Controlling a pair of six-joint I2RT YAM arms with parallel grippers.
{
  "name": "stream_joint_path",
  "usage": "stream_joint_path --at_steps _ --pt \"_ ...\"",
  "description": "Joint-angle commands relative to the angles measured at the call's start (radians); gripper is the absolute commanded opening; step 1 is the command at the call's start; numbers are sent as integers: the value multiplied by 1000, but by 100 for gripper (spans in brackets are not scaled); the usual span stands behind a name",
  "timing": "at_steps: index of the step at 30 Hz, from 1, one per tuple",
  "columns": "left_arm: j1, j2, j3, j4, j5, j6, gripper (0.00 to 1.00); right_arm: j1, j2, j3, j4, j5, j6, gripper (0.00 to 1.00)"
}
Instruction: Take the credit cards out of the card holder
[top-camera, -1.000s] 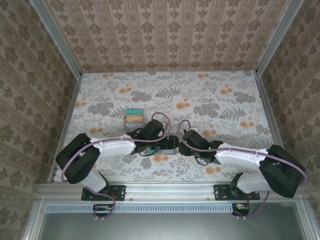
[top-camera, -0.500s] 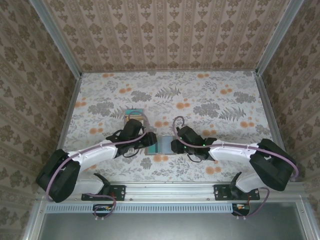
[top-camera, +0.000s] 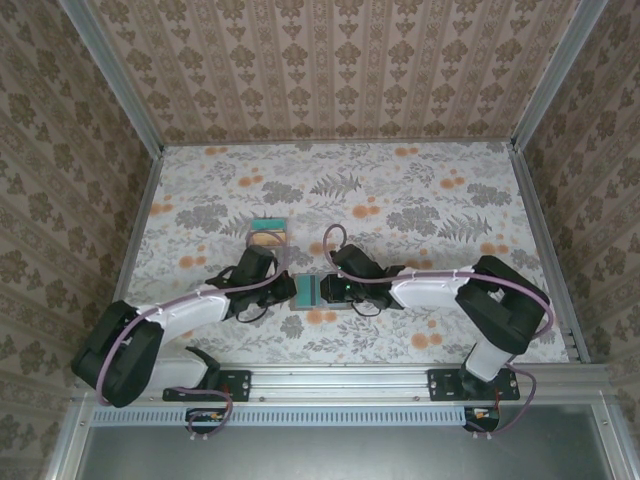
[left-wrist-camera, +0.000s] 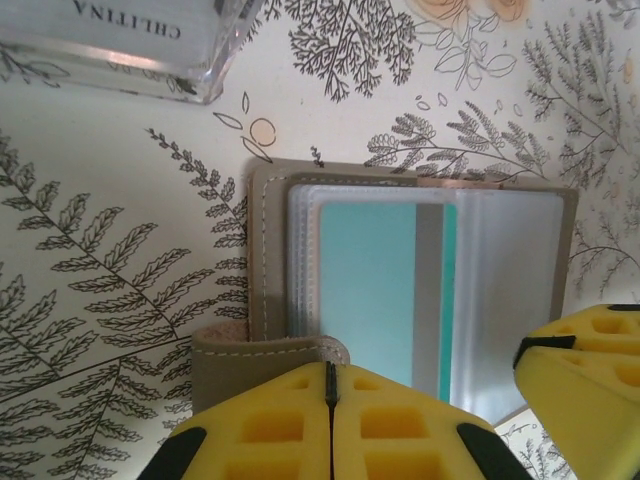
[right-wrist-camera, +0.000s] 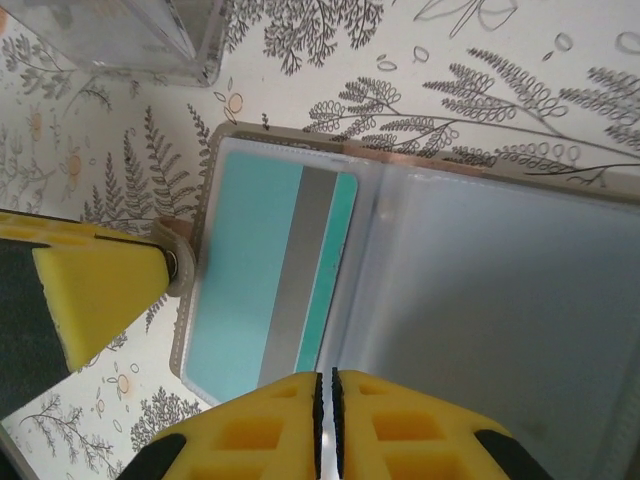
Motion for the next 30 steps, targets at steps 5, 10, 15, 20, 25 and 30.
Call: stream_joint_path --at_steps 5,10,15,20,25,30 --pt "0 28 -24 36 16 5 7 8 63 47 29 -52 45 15" --pt "-6 27 -33 36 6 -2 7 9 84 60 25 -59 53 15" --pt "-24 30 -35 40 -7 -6 6 9 106 70 22 -67 60 15" --pt "-34 36 -30 36 -16 -6 6 9 117 79 3 -60 67 15" --pt "-34 35 -23 14 -30 -4 6 8 89 72 -37 -22 67 17" --pt "-33 42 -10 -28 -59 -1 5 7 71 68 -81 18 59 18"
